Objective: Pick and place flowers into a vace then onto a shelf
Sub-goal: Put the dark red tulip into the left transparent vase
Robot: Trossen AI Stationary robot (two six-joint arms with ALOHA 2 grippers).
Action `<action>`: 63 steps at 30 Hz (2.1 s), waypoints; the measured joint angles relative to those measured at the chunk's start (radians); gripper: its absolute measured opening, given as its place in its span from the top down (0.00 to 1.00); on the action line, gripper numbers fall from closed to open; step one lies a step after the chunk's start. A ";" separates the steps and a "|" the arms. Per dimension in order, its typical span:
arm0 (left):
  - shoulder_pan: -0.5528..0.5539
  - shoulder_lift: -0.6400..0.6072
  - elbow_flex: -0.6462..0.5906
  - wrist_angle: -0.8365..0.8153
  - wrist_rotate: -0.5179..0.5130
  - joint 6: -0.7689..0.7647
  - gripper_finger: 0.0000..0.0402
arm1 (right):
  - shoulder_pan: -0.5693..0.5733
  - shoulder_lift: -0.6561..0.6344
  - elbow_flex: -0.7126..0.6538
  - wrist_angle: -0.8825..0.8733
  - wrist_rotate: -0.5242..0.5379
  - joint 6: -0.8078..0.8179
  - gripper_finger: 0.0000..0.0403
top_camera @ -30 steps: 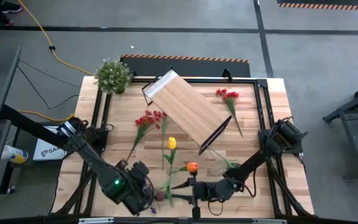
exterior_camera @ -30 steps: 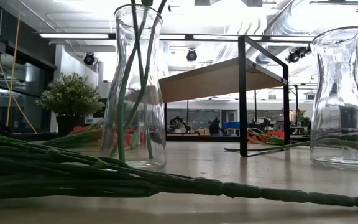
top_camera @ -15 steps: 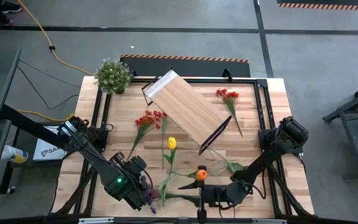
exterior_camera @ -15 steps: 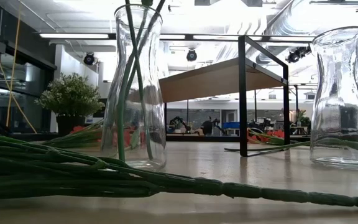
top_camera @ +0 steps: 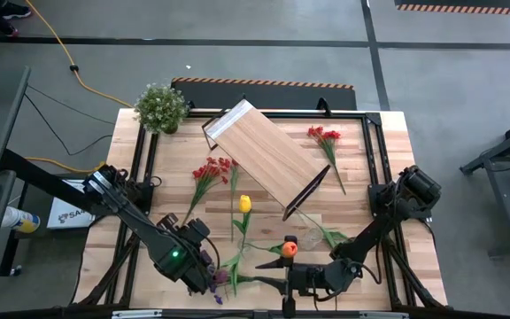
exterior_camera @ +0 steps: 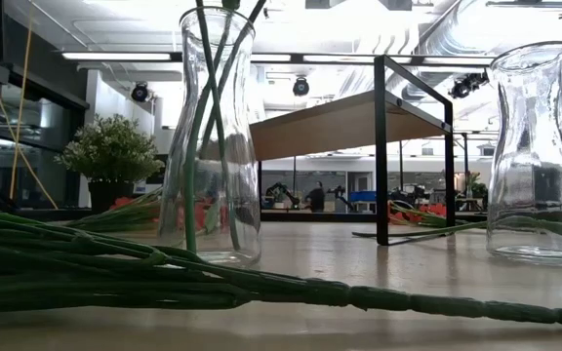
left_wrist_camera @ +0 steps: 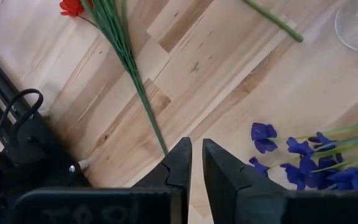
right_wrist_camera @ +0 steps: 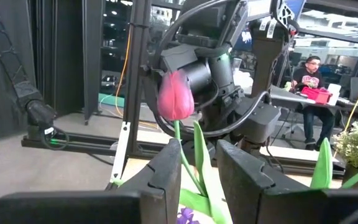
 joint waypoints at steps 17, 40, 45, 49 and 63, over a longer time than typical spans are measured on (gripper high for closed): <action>0.000 0.000 0.000 0.000 0.009 0.001 0.82 | -0.109 0.000 0.000 -0.134 -0.251 0.253 0.77; 0.000 0.000 0.000 0.000 0.001 0.048 0.82 | -0.127 -0.044 0.000 -0.382 -0.330 0.327 0.77; 0.000 0.000 0.000 0.000 0.000 0.048 0.82 | -0.128 -0.088 0.000 -0.528 -0.317 0.393 0.77; 0.000 0.000 0.000 0.000 0.000 0.048 0.82 | -0.127 -0.090 -0.001 -0.565 -0.327 0.409 0.77; 0.000 0.000 -0.053 0.000 0.039 0.047 0.82 | -0.079 -0.121 -0.001 -0.781 -0.372 0.561 0.77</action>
